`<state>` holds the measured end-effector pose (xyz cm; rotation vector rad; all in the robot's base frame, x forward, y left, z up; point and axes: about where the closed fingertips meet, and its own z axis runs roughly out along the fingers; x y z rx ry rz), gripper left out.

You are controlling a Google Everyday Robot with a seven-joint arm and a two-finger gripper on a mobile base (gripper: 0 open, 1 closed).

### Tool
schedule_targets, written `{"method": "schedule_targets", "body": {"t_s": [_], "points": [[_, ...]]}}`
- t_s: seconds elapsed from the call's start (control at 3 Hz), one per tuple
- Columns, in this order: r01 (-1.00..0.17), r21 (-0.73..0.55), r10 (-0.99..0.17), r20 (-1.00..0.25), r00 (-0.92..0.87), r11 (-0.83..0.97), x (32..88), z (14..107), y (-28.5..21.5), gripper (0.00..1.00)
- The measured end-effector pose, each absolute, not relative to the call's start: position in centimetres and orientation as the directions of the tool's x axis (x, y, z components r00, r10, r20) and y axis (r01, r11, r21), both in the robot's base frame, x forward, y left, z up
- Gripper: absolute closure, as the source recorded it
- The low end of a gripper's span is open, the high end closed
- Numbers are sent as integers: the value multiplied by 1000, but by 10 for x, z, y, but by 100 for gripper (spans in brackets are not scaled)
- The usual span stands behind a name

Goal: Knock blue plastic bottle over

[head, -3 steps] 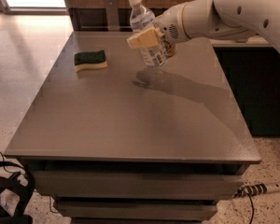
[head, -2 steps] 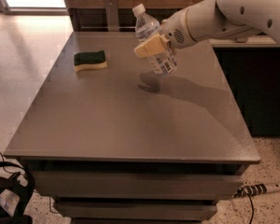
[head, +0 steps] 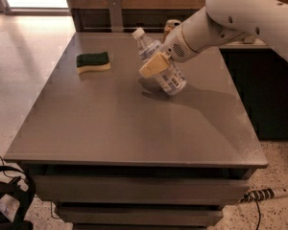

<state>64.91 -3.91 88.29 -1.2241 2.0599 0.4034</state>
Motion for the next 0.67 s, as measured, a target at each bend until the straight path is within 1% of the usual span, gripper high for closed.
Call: {"method": "schedule_targets", "body": {"t_s": [0.33,0.67], "points": [[-886,-78,-706,-637,-309,458,646,864,-27,98],[-886,-78,-706,-637,-309,458,646,864,-27,77]]}}
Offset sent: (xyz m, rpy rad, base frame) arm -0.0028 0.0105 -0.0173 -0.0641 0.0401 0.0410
